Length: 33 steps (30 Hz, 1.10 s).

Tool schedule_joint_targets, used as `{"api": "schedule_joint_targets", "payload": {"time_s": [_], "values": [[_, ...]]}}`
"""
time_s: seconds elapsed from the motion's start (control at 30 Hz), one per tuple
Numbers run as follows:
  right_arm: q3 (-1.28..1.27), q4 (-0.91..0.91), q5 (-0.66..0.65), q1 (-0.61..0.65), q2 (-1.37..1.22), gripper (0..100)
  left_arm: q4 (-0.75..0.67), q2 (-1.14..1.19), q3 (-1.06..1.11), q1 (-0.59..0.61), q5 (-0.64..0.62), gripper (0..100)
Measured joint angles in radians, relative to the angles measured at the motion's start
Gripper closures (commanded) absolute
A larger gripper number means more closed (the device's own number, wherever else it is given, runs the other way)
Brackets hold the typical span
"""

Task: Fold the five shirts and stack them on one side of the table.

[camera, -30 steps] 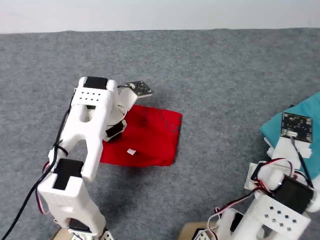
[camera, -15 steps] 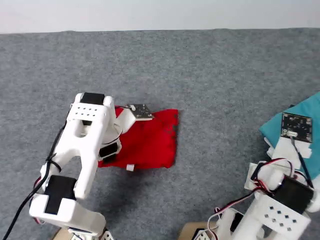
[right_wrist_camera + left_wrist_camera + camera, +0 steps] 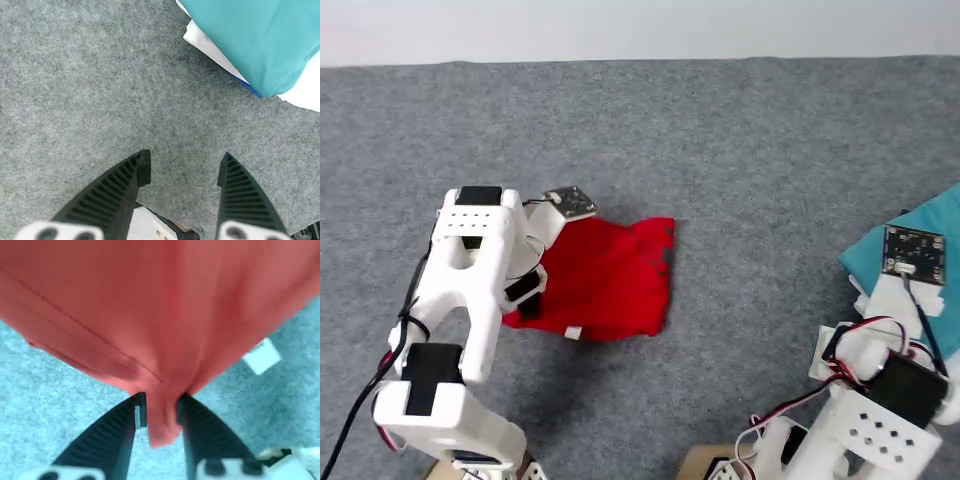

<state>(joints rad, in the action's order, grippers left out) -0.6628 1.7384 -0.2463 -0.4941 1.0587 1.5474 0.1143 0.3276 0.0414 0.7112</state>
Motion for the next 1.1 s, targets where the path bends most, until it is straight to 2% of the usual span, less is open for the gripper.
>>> {"api": "schedule_joint_targets", "payload": {"time_s": [0.23, 0.57, 0.83, 0.93, 1.1], "values": [[0.0, 0.0, 0.0, 0.0, 0.0, 76.7, 0.0, -0.029, 0.0, 0.0, -0.003, 86], [0.0, 0.0, 0.0, 0.0, 0.0, 76.7, -0.002, -0.295, -0.089, 0.0, -0.006, 86], [0.0, 0.0, 0.0, 0.0, 0.0, 76.7, -0.009, -0.315, -0.081, -0.005, -0.009, 86], [0.0, 0.0, 0.0, 0.0, 0.0, 76.7, -0.08, -0.315, -0.025, -0.005, -0.029, 86], [0.0, 0.0, 0.0, 0.0, 0.0, 76.7, -0.316, -0.315, 0.11, -0.008, -0.153, 88]]}}
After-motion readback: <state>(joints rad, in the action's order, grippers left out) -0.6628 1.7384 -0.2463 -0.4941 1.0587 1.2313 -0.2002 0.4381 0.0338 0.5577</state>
